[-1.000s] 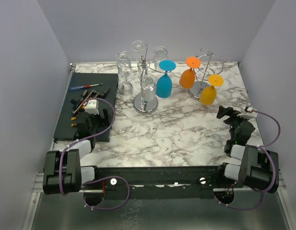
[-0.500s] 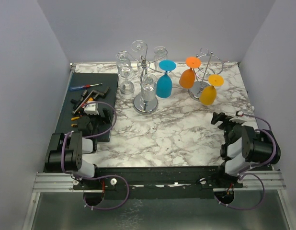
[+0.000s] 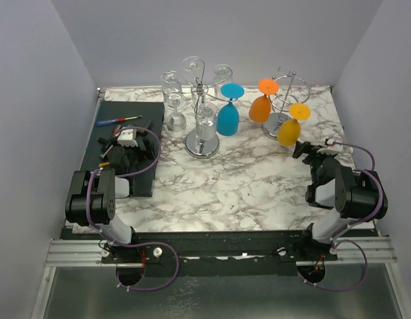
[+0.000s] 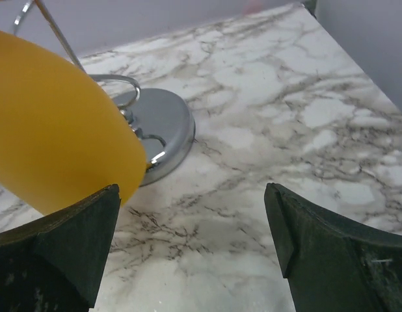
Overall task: Place the wine glass upside down on the wine glass rack
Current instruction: Reset both arms
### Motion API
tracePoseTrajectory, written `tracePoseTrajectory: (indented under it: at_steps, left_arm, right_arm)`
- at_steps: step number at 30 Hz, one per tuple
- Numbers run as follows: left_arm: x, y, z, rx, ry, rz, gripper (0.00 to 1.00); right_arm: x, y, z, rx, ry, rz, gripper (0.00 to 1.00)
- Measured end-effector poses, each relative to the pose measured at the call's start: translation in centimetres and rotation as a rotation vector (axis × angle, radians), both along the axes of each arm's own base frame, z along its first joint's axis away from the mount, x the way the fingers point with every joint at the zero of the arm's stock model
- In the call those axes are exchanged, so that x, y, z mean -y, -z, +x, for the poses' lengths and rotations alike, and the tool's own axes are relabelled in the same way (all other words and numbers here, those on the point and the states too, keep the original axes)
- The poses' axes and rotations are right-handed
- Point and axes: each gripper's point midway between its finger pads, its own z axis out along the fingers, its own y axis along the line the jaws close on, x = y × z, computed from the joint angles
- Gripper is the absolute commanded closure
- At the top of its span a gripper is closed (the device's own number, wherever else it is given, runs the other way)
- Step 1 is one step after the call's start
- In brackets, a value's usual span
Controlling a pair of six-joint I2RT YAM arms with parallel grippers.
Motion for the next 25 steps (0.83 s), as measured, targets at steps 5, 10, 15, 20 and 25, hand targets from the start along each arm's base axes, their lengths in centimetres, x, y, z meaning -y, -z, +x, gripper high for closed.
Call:
tracePoseTrajectory:
  at_steps: [5, 10, 15, 20, 25]
  left_arm:
    - [0.0, 0.8, -0.2, -0.037, -0.001, -0.007, 0.01]
    - [0.0, 1.2, -0.3, -0.053, -0.002, -0.011, 0.01]
    - [0.0, 1.3, -0.4, -0.058, -0.002, -0.011, 0.01]
    - [0.0, 1.4, -0.4, -0.064, -0.003, -0.012, 0.01]
    - [0.1, 1.6, -0.5, -0.071, -0.003, -0.015, 0.01]
  right_arm:
    - [-0.7, -0.4, 0.9, 0.0, -0.029, -0.023, 0.0]
    - [-0.8, 0.3, 0.6, -0.027, -0.03, -0.023, 0.0]
    - [-0.8, 0.3, 0.6, -0.028, -0.032, -0.028, 0.0]
    - [-0.8, 0.3, 0.6, -0.028, -0.033, -0.028, 0.0]
    - [-0.8, 0.3, 0.6, -0.028, -0.033, -0.028, 0.0]
